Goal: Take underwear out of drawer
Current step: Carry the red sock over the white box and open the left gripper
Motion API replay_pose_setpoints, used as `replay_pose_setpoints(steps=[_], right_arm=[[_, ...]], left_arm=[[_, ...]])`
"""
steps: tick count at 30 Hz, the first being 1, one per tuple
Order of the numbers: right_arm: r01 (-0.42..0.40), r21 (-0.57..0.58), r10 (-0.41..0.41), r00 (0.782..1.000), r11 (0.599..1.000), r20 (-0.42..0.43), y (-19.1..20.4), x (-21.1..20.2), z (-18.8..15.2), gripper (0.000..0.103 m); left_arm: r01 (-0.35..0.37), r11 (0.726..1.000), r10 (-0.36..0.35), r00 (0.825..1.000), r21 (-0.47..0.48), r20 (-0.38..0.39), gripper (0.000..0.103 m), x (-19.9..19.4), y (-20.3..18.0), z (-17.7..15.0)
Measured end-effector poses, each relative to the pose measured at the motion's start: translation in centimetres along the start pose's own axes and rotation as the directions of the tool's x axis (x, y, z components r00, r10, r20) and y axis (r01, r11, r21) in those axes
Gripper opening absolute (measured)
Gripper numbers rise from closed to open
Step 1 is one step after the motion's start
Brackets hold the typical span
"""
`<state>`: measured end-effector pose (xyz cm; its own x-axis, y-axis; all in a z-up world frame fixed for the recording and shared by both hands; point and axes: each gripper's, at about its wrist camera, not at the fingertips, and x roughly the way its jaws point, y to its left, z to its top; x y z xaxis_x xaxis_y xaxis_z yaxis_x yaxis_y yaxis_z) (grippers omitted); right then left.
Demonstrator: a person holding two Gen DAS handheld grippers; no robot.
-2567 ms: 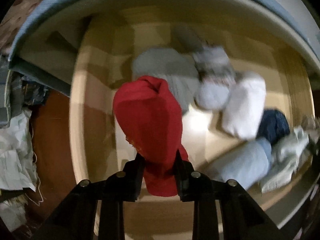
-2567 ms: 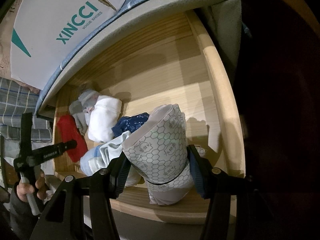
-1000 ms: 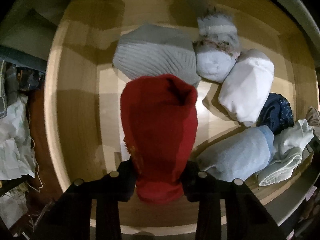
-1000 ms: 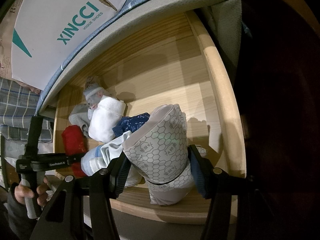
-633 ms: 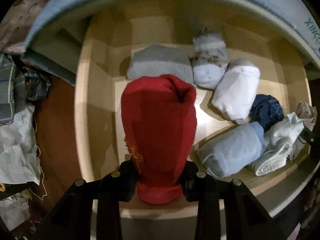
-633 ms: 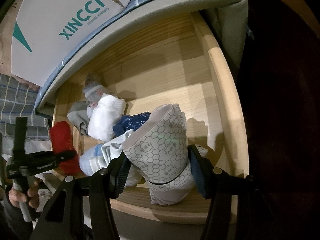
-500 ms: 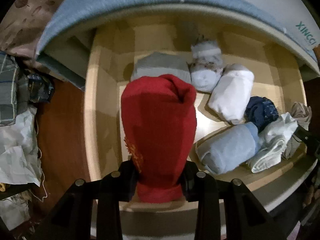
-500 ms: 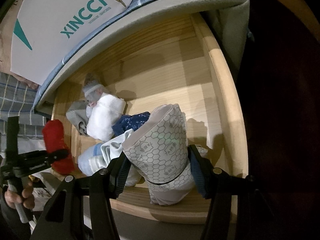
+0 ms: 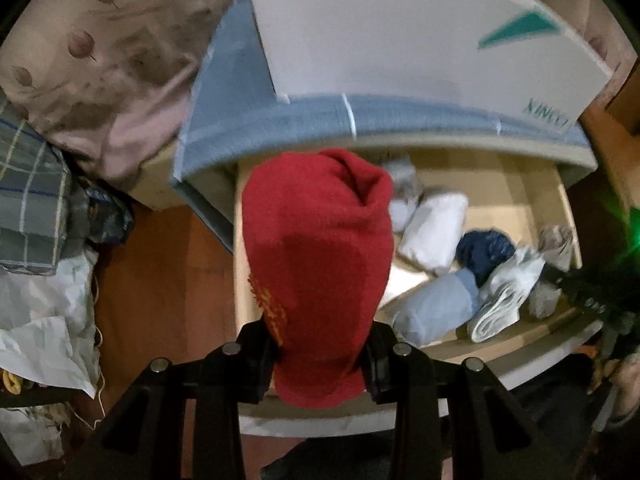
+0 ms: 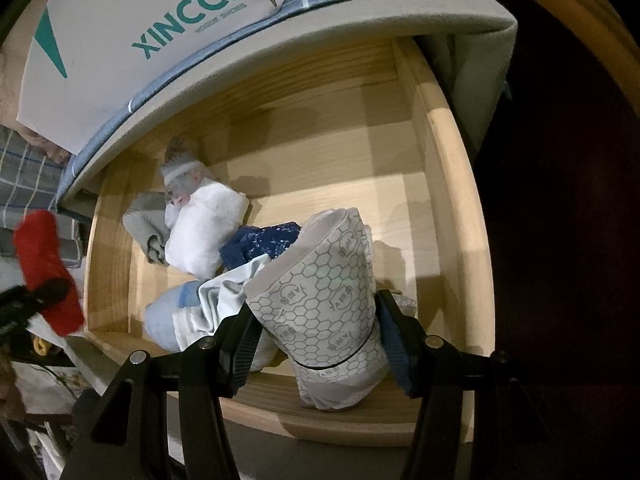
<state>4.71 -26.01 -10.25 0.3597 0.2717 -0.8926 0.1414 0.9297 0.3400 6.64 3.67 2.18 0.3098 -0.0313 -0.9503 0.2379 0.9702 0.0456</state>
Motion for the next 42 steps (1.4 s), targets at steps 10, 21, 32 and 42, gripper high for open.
replay_pose_setpoints(steps=[10, 21, 32, 42], right_arm=[[0.018, -0.02, -0.018, 1.0, 1.0, 0.001, 0.6, 0.3, 0.1, 0.053], [0.012, -0.018, -0.012, 1.0, 1.0, 0.004, 0.3, 0.2, 0.0, 0.053], [-0.001, -0.008, 0.002, 1.0, 1.0, 0.005, 0.1, 0.2, 0.0, 0.053], [-0.013, -0.001, 0.013, 1.0, 1.0, 0.004, -0.2, -0.1, -0.1, 0.053]], left_arm=[[-0.016, 1.0, 0.018, 0.963, -0.009, 0.267, 0.035, -10.4, 1.6, 3.1], [-0.034, 0.999, 0.027, 0.849, 0.004, 0.527, 0.035, -16.3, 0.5, 10.1], [-0.057, 0.996, 0.023, 0.91, 0.071, 0.415, 0.035, -8.3, -2.1, 18.1], [-0.052, 0.995, 0.028, 0.965, 0.086, 0.26, 0.035, -1.9, -3.4, 18.7]])
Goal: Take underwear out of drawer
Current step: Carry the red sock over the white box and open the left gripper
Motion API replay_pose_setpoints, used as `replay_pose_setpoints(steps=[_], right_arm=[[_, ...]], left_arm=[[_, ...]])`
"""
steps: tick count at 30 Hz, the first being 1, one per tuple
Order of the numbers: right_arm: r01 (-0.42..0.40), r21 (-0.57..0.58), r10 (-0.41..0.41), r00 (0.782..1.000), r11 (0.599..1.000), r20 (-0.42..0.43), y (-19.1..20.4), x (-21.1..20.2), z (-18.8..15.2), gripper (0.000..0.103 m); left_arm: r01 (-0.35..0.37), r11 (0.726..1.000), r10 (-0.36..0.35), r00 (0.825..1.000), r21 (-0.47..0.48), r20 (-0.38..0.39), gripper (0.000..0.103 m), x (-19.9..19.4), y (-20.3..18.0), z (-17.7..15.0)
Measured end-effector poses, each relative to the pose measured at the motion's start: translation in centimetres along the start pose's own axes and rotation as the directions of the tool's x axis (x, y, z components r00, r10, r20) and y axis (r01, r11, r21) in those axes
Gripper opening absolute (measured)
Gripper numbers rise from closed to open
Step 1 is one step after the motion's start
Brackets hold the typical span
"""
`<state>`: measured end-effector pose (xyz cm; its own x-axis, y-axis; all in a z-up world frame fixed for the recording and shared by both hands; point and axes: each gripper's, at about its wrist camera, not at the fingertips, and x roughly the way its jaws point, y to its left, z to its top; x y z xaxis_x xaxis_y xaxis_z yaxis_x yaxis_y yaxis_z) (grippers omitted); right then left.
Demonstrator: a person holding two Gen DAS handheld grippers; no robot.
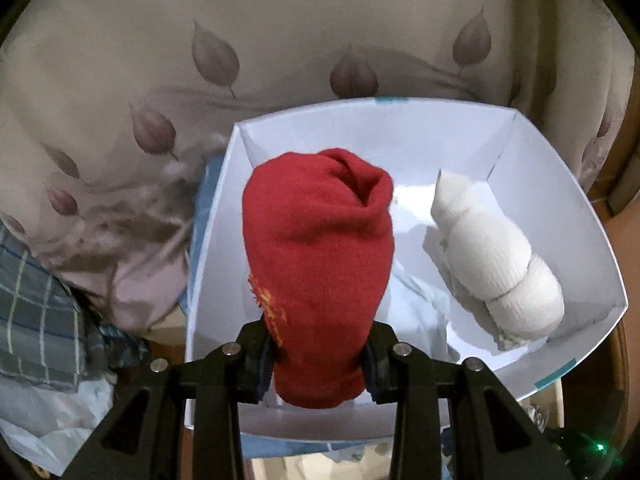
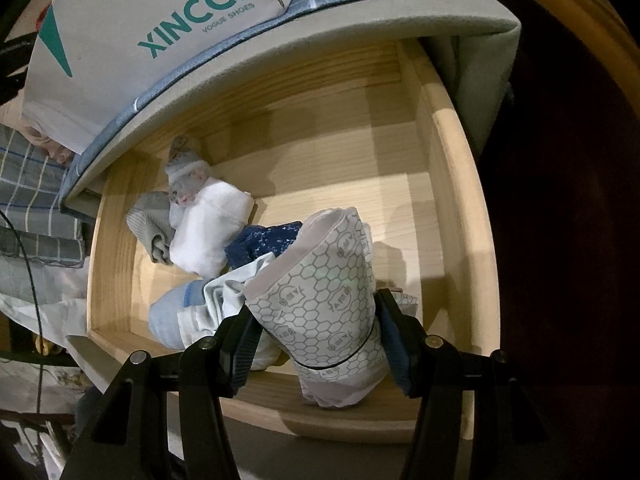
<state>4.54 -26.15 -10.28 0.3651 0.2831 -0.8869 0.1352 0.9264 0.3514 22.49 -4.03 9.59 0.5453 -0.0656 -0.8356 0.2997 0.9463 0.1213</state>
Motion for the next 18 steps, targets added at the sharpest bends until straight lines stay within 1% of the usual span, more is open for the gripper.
replay_pose_setpoints(steps=[3, 5, 6, 12, 18], right_arm=[[0.0, 0.0, 0.0, 1.0, 1.0, -0.001, 0.0, 0.1, 0.0, 0.053], [-0.002, 0.0, 0.002, 1.0, 1.0, -0.002, 0.0, 0.1, 0.0, 0.053], [0.0, 0.001, 0.0, 1.0, 1.0, -0.001, 0.0, 0.1, 0.0, 0.053], [-0.001, 0.0, 0.001, 1.0, 1.0, -0.002, 0.0, 0.1, 0.0, 0.053], [0.0, -0.001, 0.0, 1.0, 1.0, -0.001, 0.0, 0.1, 0.0, 0.053]], left_arm=[[0.0, 1.0, -0.001, 0.999, -0.021, -0.037, 0.035, 0.9, 0.5, -0.6], [0.017, 0.998, -0.021, 0.998, -0.067, -0.053, 0.035, 1.1, 1.1, -0.9], [0.015, 0.997, -0.019, 0.999, -0.075, -0.05, 0.035, 1.1, 1.4, -1.1], [0.0, 0.995, -0.007, 0.998, -0.104, -0.067, 0.035, 0.9, 1.7, -1.7], [-0.011, 0.992, -0.002, 0.995, -0.126, -0.101, 0.037, 0.5, 1.4, -2.2]])
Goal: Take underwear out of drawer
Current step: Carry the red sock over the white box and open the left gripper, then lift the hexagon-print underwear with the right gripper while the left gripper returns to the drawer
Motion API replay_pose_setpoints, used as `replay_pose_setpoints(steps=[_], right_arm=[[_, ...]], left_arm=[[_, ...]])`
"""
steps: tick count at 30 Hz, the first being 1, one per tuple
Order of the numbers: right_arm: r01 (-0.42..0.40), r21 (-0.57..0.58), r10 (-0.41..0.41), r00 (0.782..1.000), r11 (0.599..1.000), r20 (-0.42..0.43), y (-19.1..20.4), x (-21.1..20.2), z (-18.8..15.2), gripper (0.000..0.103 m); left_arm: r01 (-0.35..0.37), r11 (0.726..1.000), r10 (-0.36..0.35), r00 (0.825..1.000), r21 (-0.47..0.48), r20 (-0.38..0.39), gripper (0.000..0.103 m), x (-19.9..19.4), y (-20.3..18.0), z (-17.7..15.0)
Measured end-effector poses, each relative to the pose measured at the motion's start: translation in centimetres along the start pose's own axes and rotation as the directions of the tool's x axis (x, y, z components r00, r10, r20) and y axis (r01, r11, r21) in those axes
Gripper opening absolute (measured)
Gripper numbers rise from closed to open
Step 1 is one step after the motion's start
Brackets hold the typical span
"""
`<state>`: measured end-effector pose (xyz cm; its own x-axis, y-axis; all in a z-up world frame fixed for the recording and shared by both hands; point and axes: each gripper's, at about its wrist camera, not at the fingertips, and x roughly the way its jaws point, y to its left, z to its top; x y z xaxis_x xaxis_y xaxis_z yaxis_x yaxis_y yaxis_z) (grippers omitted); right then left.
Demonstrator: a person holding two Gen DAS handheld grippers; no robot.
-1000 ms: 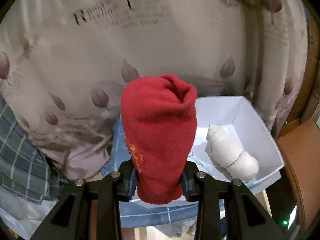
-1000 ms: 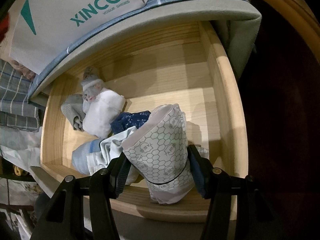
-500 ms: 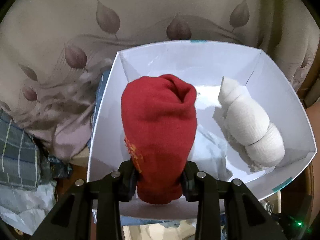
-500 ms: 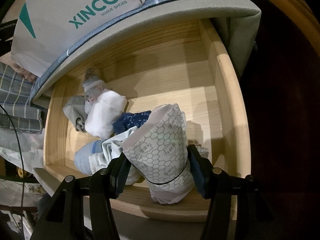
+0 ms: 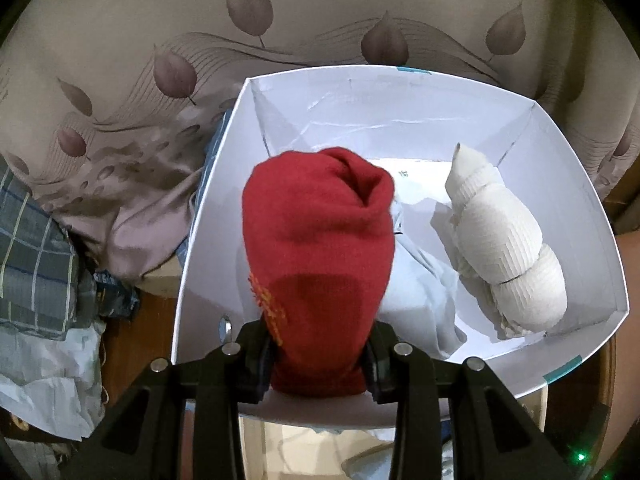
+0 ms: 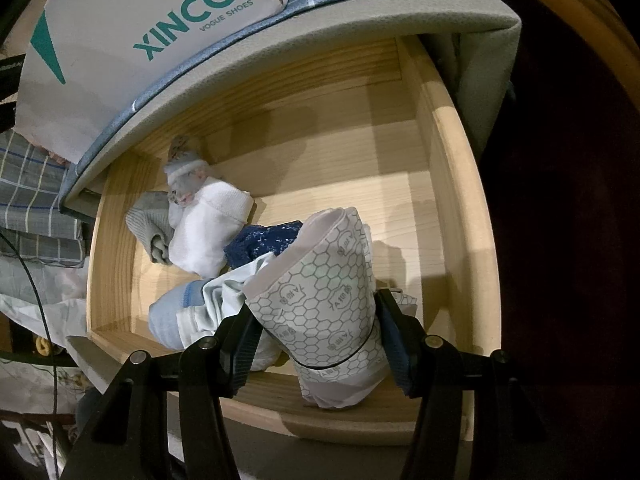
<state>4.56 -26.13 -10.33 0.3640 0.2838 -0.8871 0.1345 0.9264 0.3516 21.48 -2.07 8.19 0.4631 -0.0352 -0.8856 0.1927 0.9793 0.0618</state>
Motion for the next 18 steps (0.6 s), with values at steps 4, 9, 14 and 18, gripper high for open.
replay_pose_setpoints(steps=[4, 9, 14, 18], right_arm=[[0.001, -0.001, -0.001, 1.0, 1.0, 0.001, 0.0, 0.0, 0.0, 0.053], [0.002, -0.001, -0.002, 1.0, 1.0, 0.003, 0.1, 0.1, 0.0, 0.053], [0.007, -0.007, -0.007, 1.0, 1.0, 0.005, 0.1, 0.1, 0.0, 0.053], [0.01, -0.008, -0.01, 1.0, 1.0, 0.006, 0.1, 0.1, -0.1, 0.053]], left_arm=[[0.0, 1.0, 0.0, 1.0, -0.013, -0.01, 0.038, -0.2, 0.0, -0.3], [0.021, 0.999, -0.021, 1.0, -0.045, -0.003, 0.043, -0.7, 0.5, -0.3], [0.058, 0.997, -0.055, 0.997, -0.053, 0.06, 0.046, -2.6, 0.9, -0.2], [0.008, 1.0, -0.007, 0.992, -0.004, 0.124, 0.046, -5.4, 0.8, -0.4]])
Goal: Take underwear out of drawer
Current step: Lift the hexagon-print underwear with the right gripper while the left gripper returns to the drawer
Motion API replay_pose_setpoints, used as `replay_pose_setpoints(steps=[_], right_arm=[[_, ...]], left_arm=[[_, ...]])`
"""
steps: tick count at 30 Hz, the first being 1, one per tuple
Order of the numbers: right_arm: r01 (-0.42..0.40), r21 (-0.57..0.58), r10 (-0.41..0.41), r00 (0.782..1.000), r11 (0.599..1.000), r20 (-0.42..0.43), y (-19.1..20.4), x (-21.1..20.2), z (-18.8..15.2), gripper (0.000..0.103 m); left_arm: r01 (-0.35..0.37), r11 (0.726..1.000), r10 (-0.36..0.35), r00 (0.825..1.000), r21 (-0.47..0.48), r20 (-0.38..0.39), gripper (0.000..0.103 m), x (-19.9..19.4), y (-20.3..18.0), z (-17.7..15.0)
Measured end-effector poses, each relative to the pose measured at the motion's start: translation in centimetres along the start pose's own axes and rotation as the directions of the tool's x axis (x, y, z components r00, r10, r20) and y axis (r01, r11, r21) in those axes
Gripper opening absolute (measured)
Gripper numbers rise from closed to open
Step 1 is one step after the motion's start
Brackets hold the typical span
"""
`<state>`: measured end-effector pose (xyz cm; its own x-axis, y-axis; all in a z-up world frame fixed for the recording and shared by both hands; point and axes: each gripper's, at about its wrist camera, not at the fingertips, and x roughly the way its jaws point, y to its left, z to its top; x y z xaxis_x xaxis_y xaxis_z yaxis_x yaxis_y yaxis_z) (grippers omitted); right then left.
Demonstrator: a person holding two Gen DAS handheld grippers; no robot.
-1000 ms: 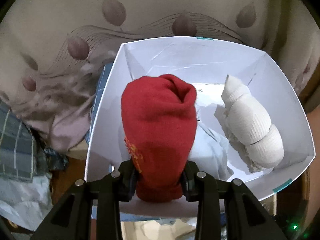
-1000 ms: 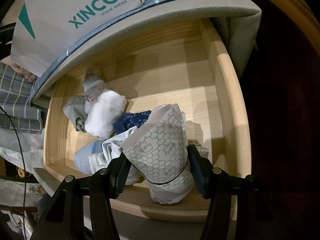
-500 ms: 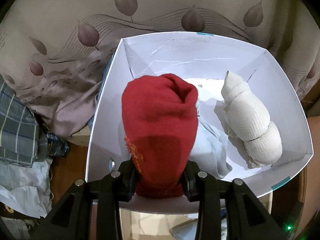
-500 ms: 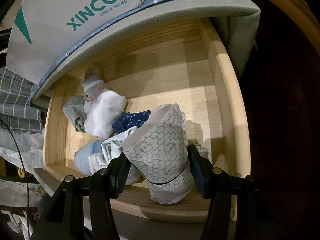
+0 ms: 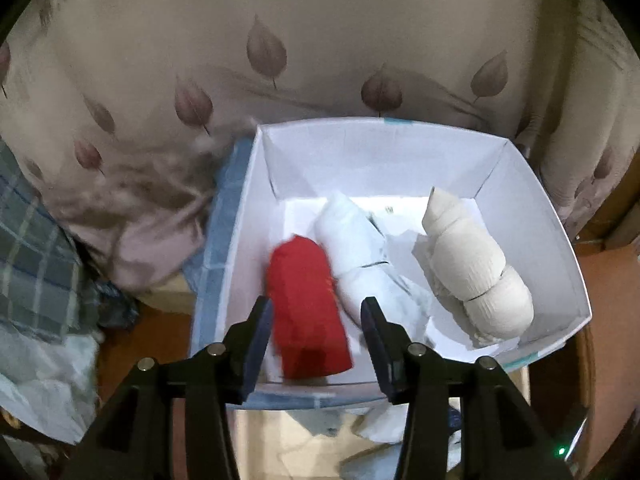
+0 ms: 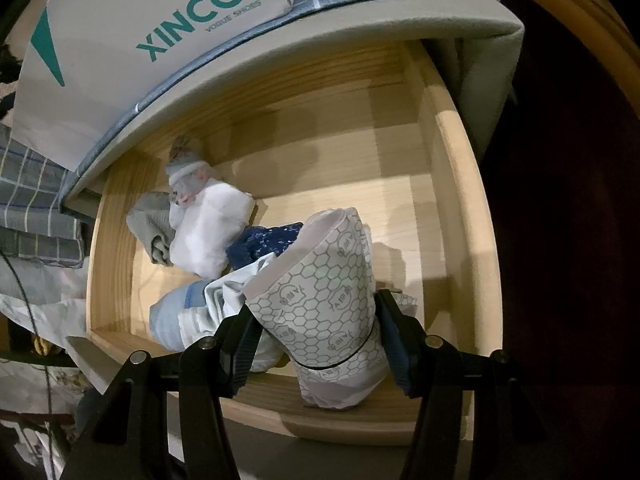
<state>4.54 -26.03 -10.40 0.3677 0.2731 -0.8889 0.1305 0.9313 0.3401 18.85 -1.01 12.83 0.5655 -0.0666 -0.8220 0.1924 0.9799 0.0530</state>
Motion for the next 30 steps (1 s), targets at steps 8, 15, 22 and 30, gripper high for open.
replay_pose_setpoints(steps=[8, 15, 22, 30], right_arm=[[0.025, -0.013, -0.025, 0.999, 1.0, 0.023, 0.3, -0.4, 0.0, 0.053], [0.046, -0.029, -0.044, 0.997, 0.999, 0.068, 0.7, -1.2, -0.2, 0.053], [0.113, -0.091, -0.105, 0.99, 0.989, 0.092, 1.7, -2.4, 0.0, 0.052], [0.169, -0.204, -0.142, 0.98, 0.964, 0.14, 4.3, -6.1, 1.5, 0.046]], left_arm=[[-0.071, 0.993, 0.066, 0.996, 0.09, 0.057, 0.047, -4.3, 1.3, -4.6], [-0.056, 0.998, 0.056, 0.998, 0.022, 0.009, 0.047, -2.5, 3.8, -12.0], [-0.054, 0.998, 0.052, 0.998, -0.038, -0.036, 0.047, 1.4, 4.2, -18.2], [-0.006, 0.999, 0.0, 0.994, -0.052, -0.11, 0.047, 4.3, 1.8, -20.6]])
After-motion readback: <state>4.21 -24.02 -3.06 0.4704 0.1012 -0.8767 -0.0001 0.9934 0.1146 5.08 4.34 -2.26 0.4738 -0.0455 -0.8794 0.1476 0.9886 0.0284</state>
